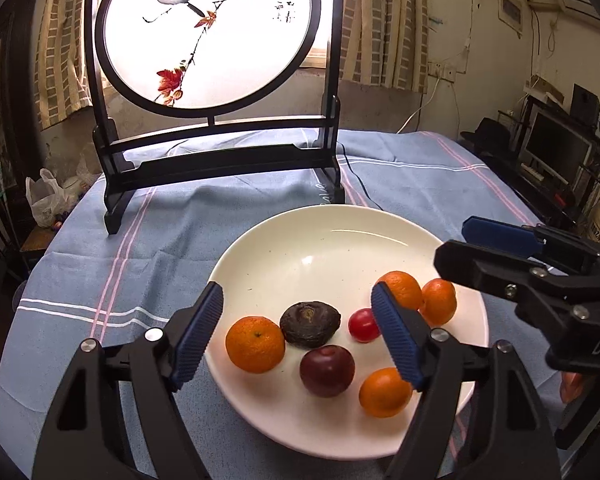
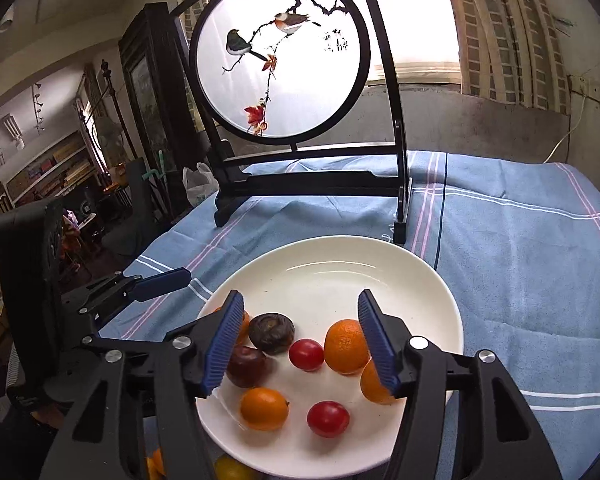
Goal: Organize fruits
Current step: 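Lower the dark brown fruit and plum onto the plate and open both grippers, then grasp an orange-yellow fruit with the left gripper while the right grasps a yellow fruit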
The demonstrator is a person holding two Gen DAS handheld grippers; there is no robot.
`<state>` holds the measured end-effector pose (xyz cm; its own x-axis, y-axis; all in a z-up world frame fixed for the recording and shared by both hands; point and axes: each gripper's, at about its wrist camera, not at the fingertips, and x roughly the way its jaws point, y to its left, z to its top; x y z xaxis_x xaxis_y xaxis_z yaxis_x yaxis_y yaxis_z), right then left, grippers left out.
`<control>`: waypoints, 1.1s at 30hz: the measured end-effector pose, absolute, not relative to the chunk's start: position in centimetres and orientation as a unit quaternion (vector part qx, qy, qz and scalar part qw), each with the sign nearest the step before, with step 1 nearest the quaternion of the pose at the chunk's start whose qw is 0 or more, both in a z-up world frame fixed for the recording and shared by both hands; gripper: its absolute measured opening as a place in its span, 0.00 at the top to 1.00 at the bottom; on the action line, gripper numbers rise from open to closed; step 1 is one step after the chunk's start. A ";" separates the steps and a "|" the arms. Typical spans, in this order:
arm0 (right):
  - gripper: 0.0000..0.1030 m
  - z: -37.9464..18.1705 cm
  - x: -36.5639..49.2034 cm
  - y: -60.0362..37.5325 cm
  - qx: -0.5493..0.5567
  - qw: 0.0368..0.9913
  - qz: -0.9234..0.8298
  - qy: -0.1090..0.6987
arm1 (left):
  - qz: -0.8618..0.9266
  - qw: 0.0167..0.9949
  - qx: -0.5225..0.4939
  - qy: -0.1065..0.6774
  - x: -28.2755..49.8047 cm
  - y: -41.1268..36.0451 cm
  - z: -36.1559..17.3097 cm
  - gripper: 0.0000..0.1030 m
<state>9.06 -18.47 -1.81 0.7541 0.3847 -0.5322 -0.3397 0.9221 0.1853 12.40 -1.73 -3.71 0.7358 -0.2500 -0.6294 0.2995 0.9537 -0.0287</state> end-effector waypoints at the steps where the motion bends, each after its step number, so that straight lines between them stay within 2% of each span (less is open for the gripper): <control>1: 0.41 -1.2 8.3 -18.6 0.038 0.938 0.198 0.283 | -0.150 0.934 0.035 0.323 11.9 -1.4 -3.0 0.28; 5: 0.41 -0.1 4.1 -19.0 -0.010 0.936 0.203 0.286 | -0.174 0.939 0.036 0.295 8.6 0.1 -0.9 0.28; 8: 0.41 -1.1 0.0 -19.0 -0.063 0.927 0.207 0.306 | -0.189 0.935 0.084 0.289 5.2 0.8 -1.1 0.28; 16: 0.42 -6.7 -8.1 -18.3 -0.135 0.881 0.239 0.385 | -0.253 0.887 0.158 0.351 -2.9 2.2 -6.0 0.28; 23: 0.42 -9.4 -9.1 -18.6 -0.146 0.863 0.228 0.427 | -0.272 0.859 0.165 0.400 -3.7 1.6 -10.3 0.28; 25: 0.42 -9.6 -8.9 -18.7 -0.147 0.862 0.226 0.430 | -0.274 0.854 0.168 0.409 -3.2 1.3 -11.0 0.34; 28: 0.42 -10.0 -8.4 -18.9 -0.149 0.860 0.224 0.435 | -0.282 0.843 0.161 0.428 -2.5 0.9 -11.9 0.61; 33: 0.47 -10.5 -7.2 -18.7 -0.153 0.856 0.222 0.441 | -0.301 0.843 0.160 0.416 -3.1 0.8 -11.5 0.62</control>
<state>-7.22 -18.72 -10.55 0.5135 0.2447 -0.8225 -0.5144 0.8549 -0.0668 -3.06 0.78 -11.48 0.4729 -0.3741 -0.7978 0.6406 0.7676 0.0197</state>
